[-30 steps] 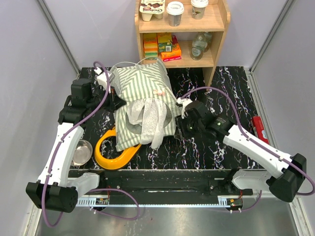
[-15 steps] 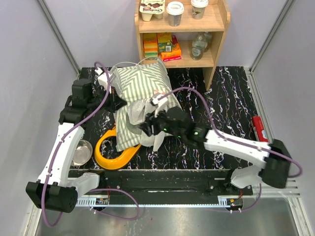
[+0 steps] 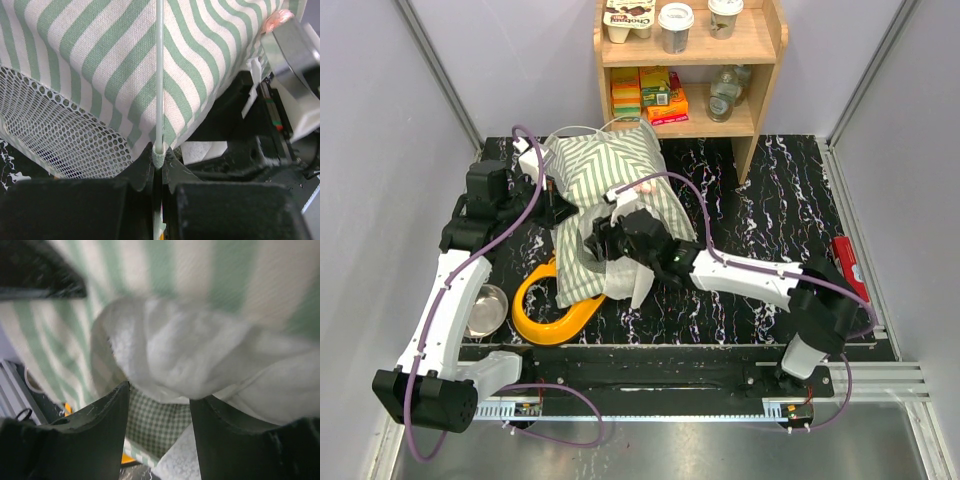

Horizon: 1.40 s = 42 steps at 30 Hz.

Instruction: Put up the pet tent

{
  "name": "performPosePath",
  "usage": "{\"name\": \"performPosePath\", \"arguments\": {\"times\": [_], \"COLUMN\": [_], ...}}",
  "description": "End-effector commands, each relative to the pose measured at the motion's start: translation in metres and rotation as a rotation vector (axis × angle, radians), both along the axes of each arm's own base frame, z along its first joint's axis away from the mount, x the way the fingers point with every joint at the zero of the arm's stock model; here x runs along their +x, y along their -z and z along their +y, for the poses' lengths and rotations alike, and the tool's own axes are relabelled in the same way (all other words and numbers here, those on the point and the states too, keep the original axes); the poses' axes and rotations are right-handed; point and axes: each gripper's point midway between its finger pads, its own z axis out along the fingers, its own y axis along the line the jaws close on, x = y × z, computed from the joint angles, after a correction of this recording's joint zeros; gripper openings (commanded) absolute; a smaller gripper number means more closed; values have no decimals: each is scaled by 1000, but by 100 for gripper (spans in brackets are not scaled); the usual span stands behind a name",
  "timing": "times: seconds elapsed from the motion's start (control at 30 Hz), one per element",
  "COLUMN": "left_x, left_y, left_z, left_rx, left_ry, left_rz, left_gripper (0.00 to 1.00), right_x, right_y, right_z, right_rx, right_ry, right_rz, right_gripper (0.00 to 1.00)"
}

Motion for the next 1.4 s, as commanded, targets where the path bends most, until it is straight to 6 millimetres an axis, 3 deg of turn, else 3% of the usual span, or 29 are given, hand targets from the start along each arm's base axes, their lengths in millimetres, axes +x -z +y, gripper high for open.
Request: {"name": "performPosePath", "arguments": {"times": [0.0, 0.03, 0.13, 0.3, 0.4, 0.5, 0.7, 0.83, 1.07, 1.2, 1.37], "left_x": [4, 4, 4, 6, 8, 10, 12, 13, 13, 13, 13], "left_y": [-20, -19, -20, -18, -16, -18, -18, -16, -19, -17, -18], "left_z": [-4, -5, -4, -2, -1, -1, -1, -1, 0, 0, 0], "left_rx": [-29, -31, -30, -13, -9, -8, -5, -5, -3, -3, -3], "left_ry": [10, 11, 10, 0, -3, -8, -11, -12, -19, -17, -16], "left_rz": [-69, -63, -65, -72, -71, -76, -79, -73, -81, -75, -75], "left_gripper": [0, 0, 0, 0, 0, 0, 0, 0, 0, 0, 0], "right_x": [37, 40, 40, 23, 3, -32, -104, -115, -144, -162, -156], "right_y": [-29, -29, -31, -53, -75, -91, -107, -122, -170, -198, -223], "right_z": [3, 3, 10, 4, -8, -14, -32, -32, -23, -36, -46], "right_rx": [154, 165, 193, 225, 233, 211, 147, 199, 370, 428, 387], "right_ry": [83, 78, 20, -81, -160, -331, -699, -757, -993, -1086, -979], "right_rz": [-8, -8, -23, -66, -112, -119, 69, 216, 298, 270, 123], "right_gripper": [56, 55, 23, 0, 0, 0, 0, 0, 0, 0, 0]}}
